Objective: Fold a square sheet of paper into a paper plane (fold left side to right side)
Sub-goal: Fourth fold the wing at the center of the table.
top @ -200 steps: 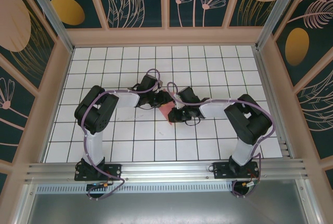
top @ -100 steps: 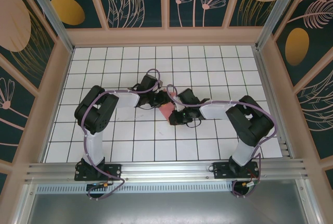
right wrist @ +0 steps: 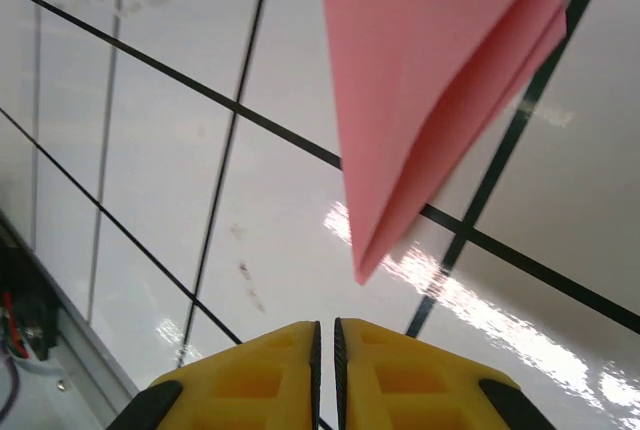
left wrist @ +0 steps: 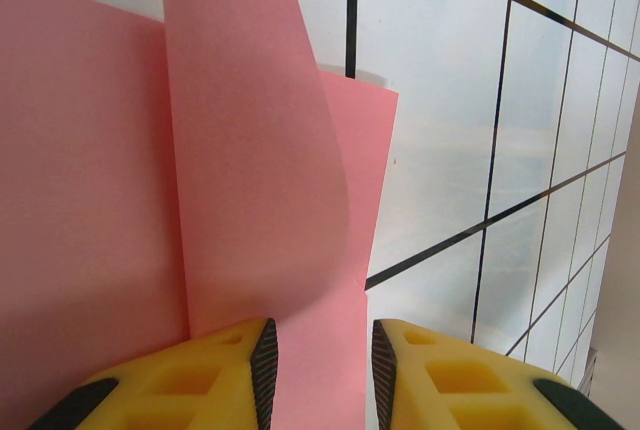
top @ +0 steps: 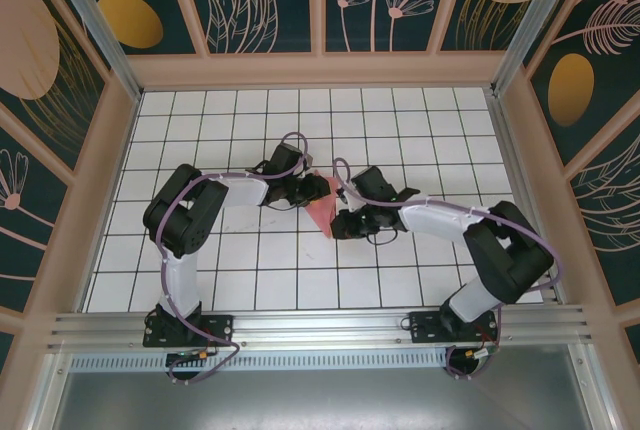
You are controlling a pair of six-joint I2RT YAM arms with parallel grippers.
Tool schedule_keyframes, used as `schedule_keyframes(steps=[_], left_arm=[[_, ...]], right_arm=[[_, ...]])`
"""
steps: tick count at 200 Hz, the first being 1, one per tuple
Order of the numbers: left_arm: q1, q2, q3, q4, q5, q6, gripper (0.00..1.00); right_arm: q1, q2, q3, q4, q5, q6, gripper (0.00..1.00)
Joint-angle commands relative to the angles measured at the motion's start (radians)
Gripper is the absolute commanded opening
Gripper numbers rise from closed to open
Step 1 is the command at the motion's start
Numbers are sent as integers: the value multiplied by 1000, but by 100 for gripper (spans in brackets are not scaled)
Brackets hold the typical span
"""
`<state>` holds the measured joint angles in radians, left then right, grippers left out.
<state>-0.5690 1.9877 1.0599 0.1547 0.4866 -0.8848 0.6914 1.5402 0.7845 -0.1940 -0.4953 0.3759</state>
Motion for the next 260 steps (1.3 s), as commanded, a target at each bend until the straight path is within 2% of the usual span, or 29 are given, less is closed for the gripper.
schedule_keyframes(steps=[1, 78, 140, 260], left_arm=[[-1, 30, -34, -69, -66, 17, 34], [-1, 31, -31, -67, -62, 17, 34], [-1, 28, -31, -69, -65, 20, 34], [4, 26, 23, -112, -76, 45, 36]], right_arm=[[-1, -1, 14, 66, -23, 43, 16], [18, 160, 84, 163, 26, 49, 16], [21, 227, 58, 63, 106, 11, 15], [49, 225, -29, -27, 140, -10, 14]])
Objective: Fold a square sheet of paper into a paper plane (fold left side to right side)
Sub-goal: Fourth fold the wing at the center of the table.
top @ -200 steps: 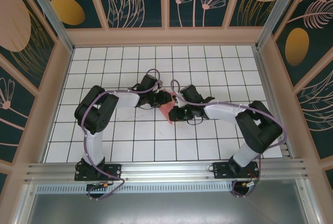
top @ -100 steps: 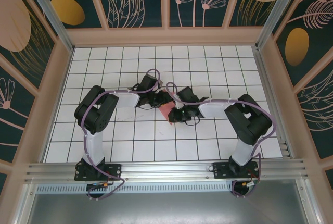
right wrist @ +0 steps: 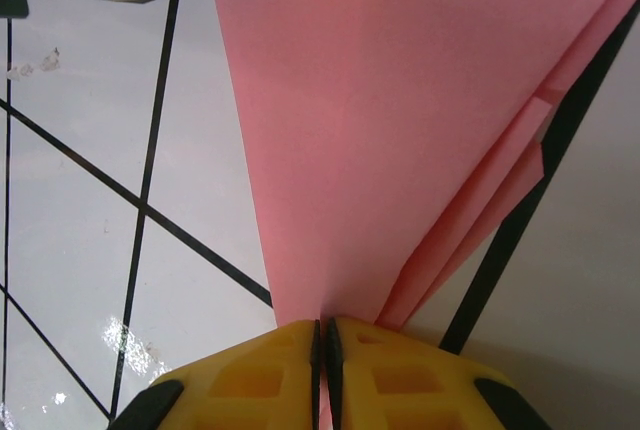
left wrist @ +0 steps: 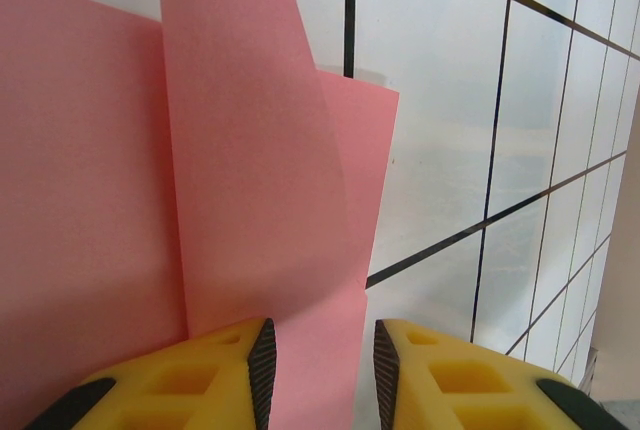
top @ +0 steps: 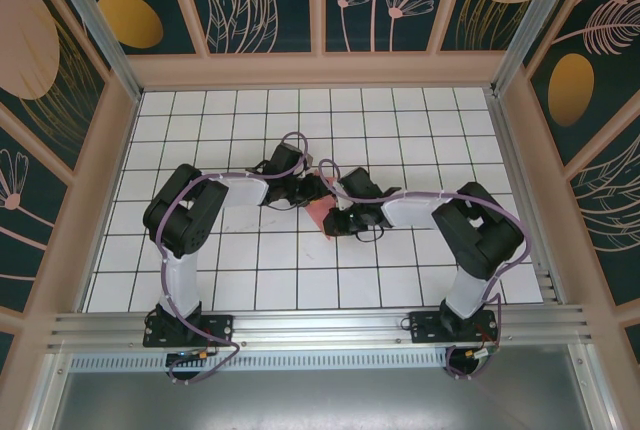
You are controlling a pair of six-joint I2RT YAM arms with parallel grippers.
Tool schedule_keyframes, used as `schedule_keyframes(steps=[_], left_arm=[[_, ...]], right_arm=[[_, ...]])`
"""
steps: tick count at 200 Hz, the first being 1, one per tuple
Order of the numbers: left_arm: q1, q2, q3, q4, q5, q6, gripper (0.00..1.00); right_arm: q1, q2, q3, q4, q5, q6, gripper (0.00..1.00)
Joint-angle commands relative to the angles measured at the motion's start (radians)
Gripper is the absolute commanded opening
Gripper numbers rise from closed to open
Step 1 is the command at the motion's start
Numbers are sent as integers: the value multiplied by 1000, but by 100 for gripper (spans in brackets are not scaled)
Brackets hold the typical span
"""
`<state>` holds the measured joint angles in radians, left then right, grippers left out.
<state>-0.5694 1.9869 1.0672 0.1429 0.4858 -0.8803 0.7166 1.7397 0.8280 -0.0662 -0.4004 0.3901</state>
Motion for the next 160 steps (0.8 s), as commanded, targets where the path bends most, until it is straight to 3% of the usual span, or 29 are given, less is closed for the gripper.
schedule_keyframes(steps=[1, 160], left_arm=[[6, 28, 17, -101, -76, 42, 36], [123, 170, 290, -175, -96, 96, 39]], right_arm=[[24, 25, -73, -155, 46, -24, 14], [24, 51, -76, -176, 50, -41, 13]])
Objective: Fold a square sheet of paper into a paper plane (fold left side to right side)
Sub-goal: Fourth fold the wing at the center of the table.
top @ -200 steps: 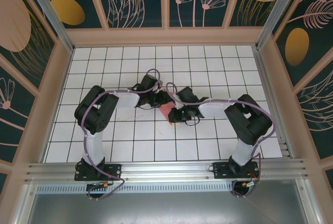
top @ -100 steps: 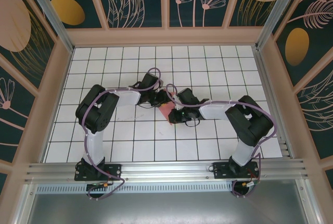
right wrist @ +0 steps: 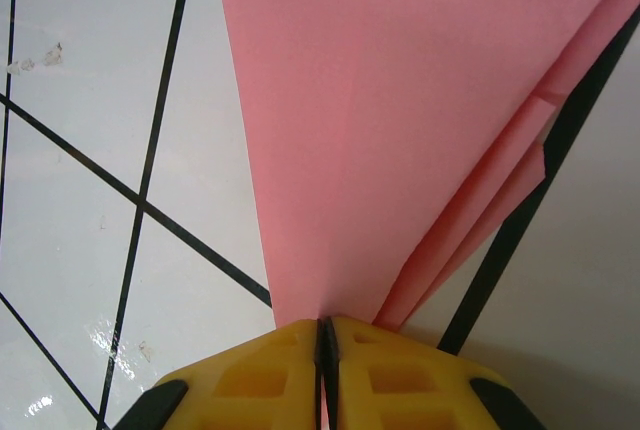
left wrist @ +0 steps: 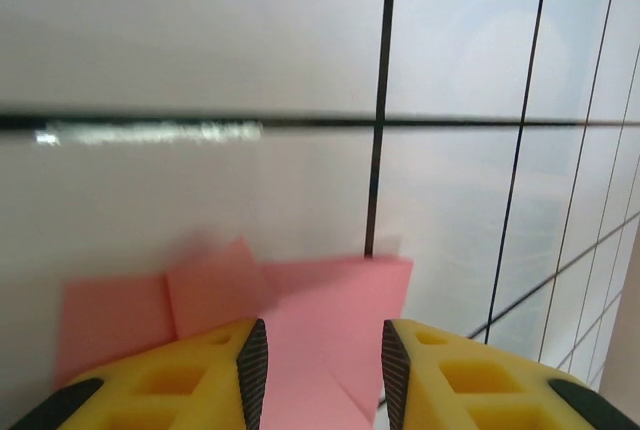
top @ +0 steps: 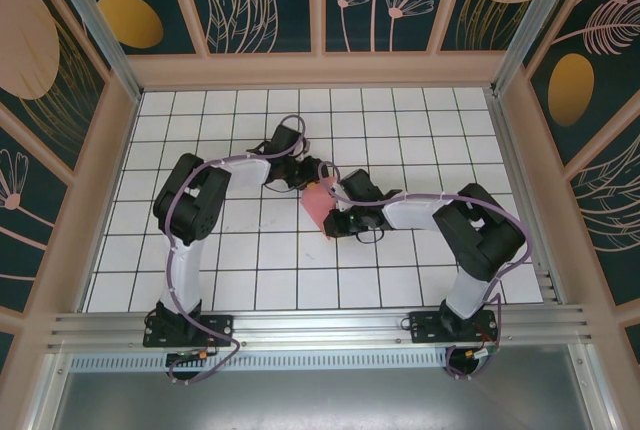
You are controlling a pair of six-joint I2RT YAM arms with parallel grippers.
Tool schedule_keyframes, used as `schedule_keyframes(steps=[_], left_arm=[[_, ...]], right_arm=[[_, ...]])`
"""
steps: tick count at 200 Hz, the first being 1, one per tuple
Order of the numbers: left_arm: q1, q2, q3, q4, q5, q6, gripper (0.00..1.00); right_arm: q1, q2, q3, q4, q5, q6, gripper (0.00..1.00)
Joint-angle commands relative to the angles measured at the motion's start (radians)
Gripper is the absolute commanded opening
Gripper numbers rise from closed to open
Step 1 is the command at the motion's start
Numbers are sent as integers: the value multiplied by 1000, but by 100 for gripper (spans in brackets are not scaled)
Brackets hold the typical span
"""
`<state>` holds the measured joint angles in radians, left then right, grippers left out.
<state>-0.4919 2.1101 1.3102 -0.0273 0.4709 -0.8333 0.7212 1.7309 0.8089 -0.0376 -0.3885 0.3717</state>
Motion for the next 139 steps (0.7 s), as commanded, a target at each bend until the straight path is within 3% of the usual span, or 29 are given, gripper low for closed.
schedule_keyframes(steps=[1, 33, 65, 108, 139], left_arm=[[46, 47, 49, -5, -81, 50, 39], [76, 59, 116, -46, -71, 86, 39], [76, -52, 107, -66, -85, 125, 43], [64, -294, -142, 12, -46, 112, 38], [-19, -380, -321, 121, 12, 20, 36]], right_arm=[[20, 59, -55, -204, 38, -22, 13], [16, 57, -56, -187, 23, -21, 13], [-7, 43, -60, -144, -12, -21, 13], [-18, 49, -45, -152, 15, -50, 12], [-19, 58, -50, -150, 28, -51, 11]])
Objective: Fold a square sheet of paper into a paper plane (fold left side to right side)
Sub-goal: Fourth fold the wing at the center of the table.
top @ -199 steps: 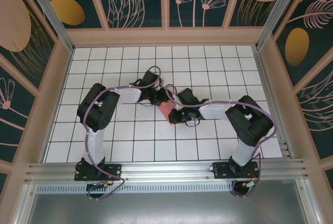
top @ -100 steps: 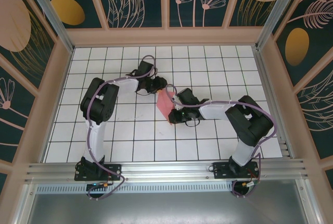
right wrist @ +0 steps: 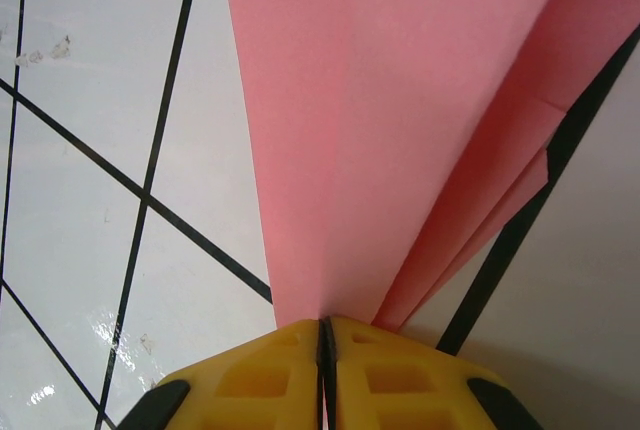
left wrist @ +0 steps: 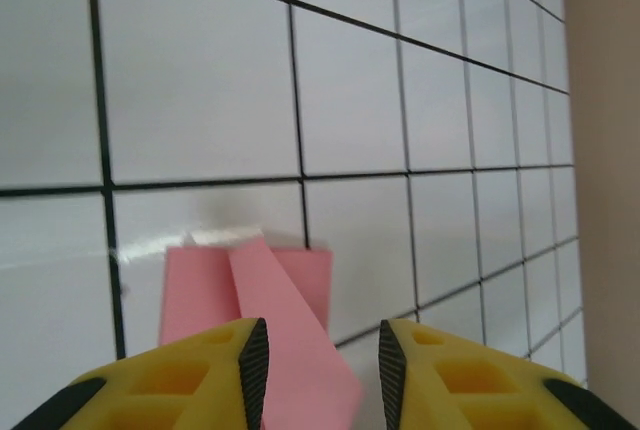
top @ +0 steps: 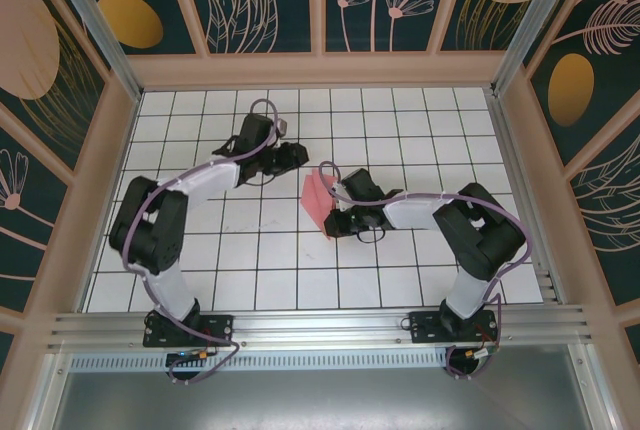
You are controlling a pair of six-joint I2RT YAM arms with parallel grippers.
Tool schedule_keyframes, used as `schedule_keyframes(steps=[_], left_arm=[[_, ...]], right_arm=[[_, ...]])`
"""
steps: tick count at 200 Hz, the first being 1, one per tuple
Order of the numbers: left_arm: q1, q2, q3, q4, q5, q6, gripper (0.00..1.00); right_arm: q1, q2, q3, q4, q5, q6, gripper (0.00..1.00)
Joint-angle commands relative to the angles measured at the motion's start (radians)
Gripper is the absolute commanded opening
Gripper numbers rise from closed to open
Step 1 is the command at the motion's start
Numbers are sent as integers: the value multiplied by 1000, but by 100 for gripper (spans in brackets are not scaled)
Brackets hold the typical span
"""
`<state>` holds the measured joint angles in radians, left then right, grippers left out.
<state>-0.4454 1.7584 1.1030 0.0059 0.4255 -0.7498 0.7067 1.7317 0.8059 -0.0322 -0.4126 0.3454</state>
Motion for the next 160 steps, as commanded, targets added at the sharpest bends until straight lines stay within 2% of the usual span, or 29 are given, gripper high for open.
schedule_keyframes(steps=[1, 31, 52, 160], left_arm=[[-69, -29, -118, 92, 57, -68, 36], [-136, -12, -209, 195, 52, -184, 32], [-147, 18, -224, 228, 53, -230, 31], [-200, 89, -239, 279, 117, -287, 31]], right_arm=[[-4, 57, -47, -154, 53, -24, 11], [0, 53, -56, -145, 73, -14, 11], [6, 44, -65, -131, 85, -5, 11], [15, 53, -68, -124, 98, -5, 10]])
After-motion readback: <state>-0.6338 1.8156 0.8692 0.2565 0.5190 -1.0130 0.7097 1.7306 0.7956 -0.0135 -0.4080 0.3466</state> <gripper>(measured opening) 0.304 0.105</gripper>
